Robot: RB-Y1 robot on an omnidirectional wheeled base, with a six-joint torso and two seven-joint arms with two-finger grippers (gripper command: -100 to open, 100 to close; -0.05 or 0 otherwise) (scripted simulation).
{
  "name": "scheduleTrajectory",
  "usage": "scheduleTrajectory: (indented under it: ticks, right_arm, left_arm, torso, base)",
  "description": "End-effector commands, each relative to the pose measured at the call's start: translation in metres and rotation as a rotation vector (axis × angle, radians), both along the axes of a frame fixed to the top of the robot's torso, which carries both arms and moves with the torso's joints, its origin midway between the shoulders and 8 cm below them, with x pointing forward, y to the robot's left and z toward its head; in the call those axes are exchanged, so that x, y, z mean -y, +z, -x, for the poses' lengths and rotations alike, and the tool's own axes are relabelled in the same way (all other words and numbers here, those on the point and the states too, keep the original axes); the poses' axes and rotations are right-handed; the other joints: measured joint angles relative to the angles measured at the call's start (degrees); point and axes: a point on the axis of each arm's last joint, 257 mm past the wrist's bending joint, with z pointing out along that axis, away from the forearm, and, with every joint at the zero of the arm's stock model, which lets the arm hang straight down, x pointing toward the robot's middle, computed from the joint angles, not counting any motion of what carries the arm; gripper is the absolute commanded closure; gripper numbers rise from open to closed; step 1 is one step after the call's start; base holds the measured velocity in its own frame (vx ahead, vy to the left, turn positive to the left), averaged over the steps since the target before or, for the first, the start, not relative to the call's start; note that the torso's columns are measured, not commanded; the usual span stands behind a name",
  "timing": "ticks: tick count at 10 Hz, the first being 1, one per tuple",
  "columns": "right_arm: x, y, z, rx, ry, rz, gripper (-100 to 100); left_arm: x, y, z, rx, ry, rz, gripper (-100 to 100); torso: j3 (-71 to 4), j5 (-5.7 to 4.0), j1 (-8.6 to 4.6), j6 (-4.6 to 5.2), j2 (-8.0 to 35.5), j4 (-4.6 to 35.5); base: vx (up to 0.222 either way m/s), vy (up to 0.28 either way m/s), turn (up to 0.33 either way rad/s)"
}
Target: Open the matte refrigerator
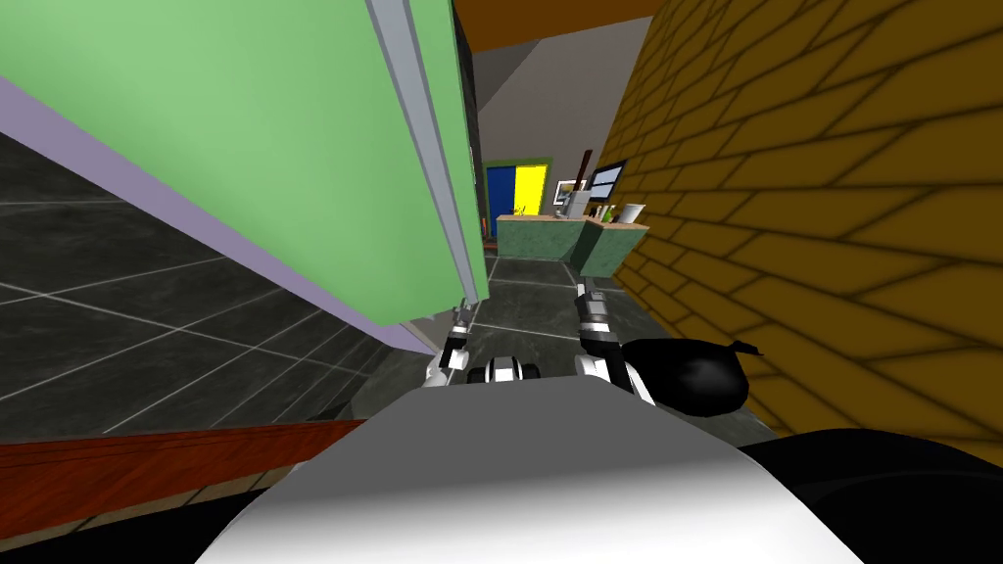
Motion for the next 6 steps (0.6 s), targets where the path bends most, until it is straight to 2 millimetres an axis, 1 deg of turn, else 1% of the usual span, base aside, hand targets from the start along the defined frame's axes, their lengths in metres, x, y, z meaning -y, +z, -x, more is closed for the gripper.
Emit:
scheduleTrajectory:
  ticks: [1,3,5,6]
  right_arm:
    - [0.000,0.000,0.000,0.000,0.000,0.000,0]
    - [0.000,0.000,0.000,0.000,0.000,0.000,0]
    - [0.000,0.000,0.000,0.000,0.000,0.000,0]
    - [0.000,0.000,0.000,0.000,0.000,0.000,0]
  left_arm:
    - [0.010,0.010,-0.017,0.000,-0.017,-0.001,-100]
    - [0.011,0.020,-0.029,0.000,-0.019,0.001,-100]
    - [0.013,0.031,-0.040,0.000,-0.021,0.003,-100]
    - [0.015,0.043,-0.052,0.000,-0.024,0.005,-100]
  torso:
    - [-0.07,-0.02,0.02,0.12,-0.07,0.09]
    - [-0.33,0.03,-0.04,0.07,-0.57,-0.21]
    - [-0.30,0.12,0.22,0.14,-0.50,-0.21]
    - [-0.17,0.12,0.26,0.15,-0.28,-0.09]
  base:
    - [-0.126,0.066,-0.004]
    - [-0.060,-0.013,0.035]
    - [-0.039,-0.007,0.014]
    - [-0.072,0.015,0.021]
